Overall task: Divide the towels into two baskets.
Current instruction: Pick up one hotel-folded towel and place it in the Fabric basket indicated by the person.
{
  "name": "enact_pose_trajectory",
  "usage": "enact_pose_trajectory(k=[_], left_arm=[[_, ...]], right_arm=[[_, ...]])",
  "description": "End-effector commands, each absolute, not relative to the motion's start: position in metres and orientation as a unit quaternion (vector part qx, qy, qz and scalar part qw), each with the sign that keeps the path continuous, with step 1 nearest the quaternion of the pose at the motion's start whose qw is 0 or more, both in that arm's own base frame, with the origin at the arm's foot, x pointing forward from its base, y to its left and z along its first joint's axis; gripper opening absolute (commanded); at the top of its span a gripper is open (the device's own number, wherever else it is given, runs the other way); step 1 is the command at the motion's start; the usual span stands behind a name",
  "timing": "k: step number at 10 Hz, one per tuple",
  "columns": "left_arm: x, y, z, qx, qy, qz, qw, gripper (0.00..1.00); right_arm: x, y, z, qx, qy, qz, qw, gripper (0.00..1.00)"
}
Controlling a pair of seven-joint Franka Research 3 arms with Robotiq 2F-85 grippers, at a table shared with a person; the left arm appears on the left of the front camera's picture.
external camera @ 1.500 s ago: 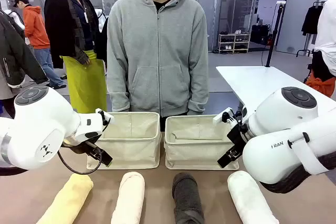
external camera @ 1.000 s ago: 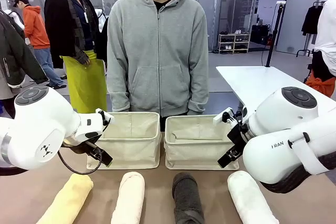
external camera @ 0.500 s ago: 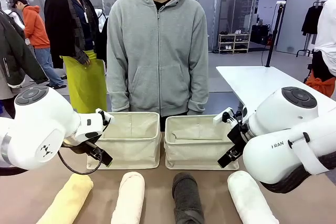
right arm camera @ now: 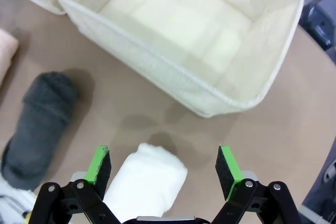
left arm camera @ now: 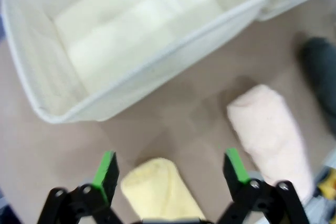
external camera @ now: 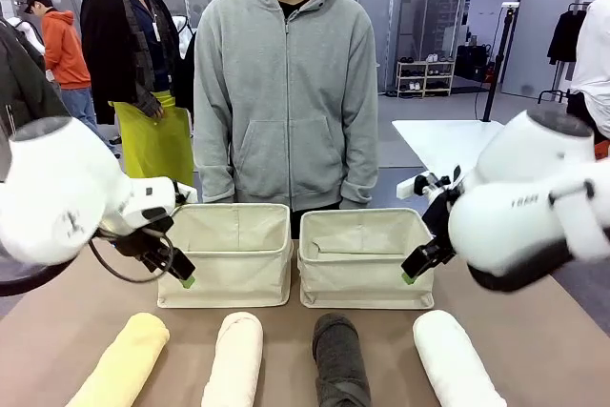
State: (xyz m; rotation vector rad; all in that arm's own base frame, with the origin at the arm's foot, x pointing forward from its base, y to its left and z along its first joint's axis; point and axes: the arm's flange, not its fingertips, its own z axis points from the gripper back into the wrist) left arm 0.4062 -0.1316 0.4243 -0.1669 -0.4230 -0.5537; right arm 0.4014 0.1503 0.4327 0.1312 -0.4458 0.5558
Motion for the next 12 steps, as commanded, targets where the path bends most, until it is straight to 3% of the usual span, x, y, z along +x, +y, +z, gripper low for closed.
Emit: enact_pose_trajectory(k=[1, 3, 6, 9, 12], left_arm=[[0.407, -0.093, 0.45, -0.192, -0.161, -0.252, 0.935, 1.0], [0.404, -0.048, 0.453, -0.316, -0.137, -0.195, 0.918, 1.0], [0.379, 0.042, 0.434, -0.507, -0.138, -0.11, 0.844, 1.0], [0.334, 0.145, 0.423, -0.584, -0.201, -0.038, 0.786, 1.0], [0.294, 0.222, 0.414, -0.578, -0.223, 0.03, 0.784, 1.0]], right_arm=[[0.405, 0.121, 0.452, 0.139, -0.177, 0.24, 0.944, 1.0], [0.41, 0.074, 0.457, 0.269, -0.14, 0.15, 0.941, 1.0], [0.396, -0.028, 0.456, 0.487, -0.152, 0.079, 0.856, 1.0], [0.36, -0.151, 0.444, 0.55, -0.172, -0.021, 0.817, 1.0], [0.312, -0.246, 0.438, 0.512, -0.177, -0.073, 0.837, 1.0]])
